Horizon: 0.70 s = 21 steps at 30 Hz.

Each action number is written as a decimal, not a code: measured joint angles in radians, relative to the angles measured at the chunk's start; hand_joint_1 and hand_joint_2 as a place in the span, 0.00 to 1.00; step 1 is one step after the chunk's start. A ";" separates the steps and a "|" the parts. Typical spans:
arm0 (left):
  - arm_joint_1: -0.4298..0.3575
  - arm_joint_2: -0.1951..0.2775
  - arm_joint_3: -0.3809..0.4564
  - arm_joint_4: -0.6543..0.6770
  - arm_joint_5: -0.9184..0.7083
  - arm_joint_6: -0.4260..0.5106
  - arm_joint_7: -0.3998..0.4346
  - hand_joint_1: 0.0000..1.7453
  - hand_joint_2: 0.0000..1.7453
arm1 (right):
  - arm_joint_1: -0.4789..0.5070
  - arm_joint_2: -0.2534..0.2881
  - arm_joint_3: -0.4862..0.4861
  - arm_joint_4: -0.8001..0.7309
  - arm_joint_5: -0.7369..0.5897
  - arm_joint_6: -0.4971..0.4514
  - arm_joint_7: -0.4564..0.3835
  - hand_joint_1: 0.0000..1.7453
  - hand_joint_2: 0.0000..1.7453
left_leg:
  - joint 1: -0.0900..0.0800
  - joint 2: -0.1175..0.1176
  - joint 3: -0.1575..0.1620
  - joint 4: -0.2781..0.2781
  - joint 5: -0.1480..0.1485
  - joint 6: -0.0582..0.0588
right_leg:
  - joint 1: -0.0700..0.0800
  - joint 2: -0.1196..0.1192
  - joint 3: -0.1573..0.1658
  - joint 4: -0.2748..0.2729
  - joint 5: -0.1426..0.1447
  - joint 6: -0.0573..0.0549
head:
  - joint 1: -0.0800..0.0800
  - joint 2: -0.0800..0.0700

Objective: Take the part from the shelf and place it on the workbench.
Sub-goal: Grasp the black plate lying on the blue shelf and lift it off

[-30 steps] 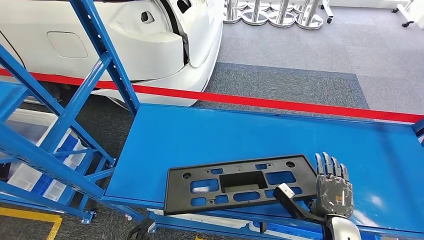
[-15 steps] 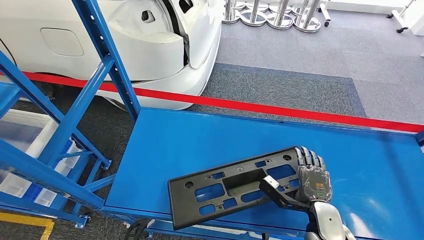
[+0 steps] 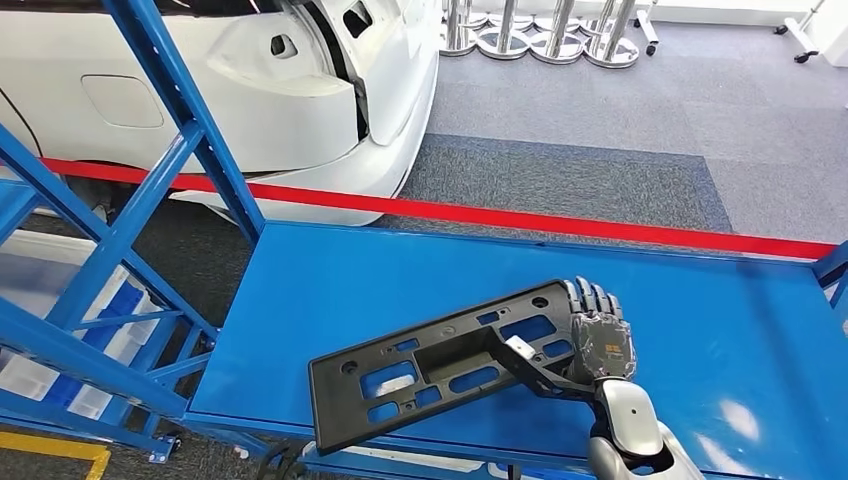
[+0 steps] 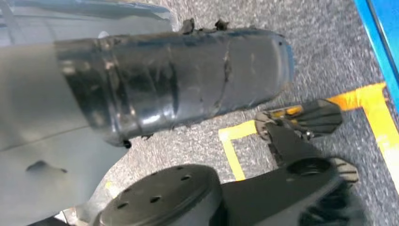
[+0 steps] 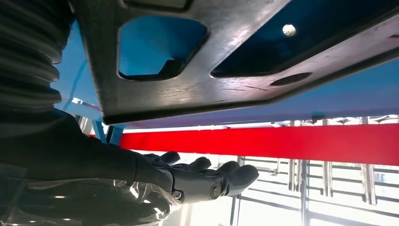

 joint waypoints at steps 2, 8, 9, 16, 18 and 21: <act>0.002 0.006 -0.001 0.000 -0.004 -0.005 0.000 0.00 0.00 | -0.010 0.014 0.006 0.020 -0.002 -0.003 -0.009 0.00 1.00 | -0.001 0.000 -0.023 0.050 -0.005 0.003 | 0.003 0.002 0.000 0.004 -0.003 -0.002 | 0.000 0.000; -0.008 0.011 -0.014 0.000 -0.016 -0.015 0.002 0.00 0.00 | -0.061 0.066 0.031 0.101 -0.010 -0.015 -0.053 0.00 1.00 | -0.007 -0.002 0.121 -0.227 0.106 0.023 | 0.009 0.018 -0.002 0.029 -0.018 0.020 | 0.002 0.000; -0.009 0.011 -0.016 0.000 -0.019 -0.018 0.002 0.00 0.00 | -0.070 0.076 0.036 0.116 -0.013 -0.020 -0.063 0.00 1.00 | -0.007 -0.003 0.120 -0.226 0.107 0.028 | 0.009 0.019 -0.003 0.028 -0.019 0.025 | 0.002 0.000; -0.015 -0.013 -0.024 0.000 -0.031 -0.026 0.000 0.00 0.00 | -0.126 0.141 0.080 0.219 -0.018 -0.034 -0.092 0.03 1.00 | -0.002 -0.001 0.109 -0.230 0.120 0.051 | 0.001 0.006 -0.154 0.330 -0.154 0.052 | 0.008 0.000; -0.012 -0.017 -0.025 0.000 -0.032 -0.026 0.000 0.00 0.00 | -0.138 0.152 0.088 0.240 -0.018 -0.034 -0.095 0.52 1.00 | -0.005 -0.002 0.110 -0.230 0.120 0.051 | 0.002 0.006 -0.150 0.315 -0.123 0.045 | 0.008 0.000; -0.014 -0.019 -0.027 0.000 -0.038 -0.030 -0.001 0.00 0.00 | -0.158 0.170 0.100 0.268 -0.021 -0.030 -0.101 1.00 1.00 | -0.010 -0.002 0.114 -0.230 0.121 0.047 | 0.015 0.003 -0.051 0.104 -0.030 0.008 | 0.008 0.000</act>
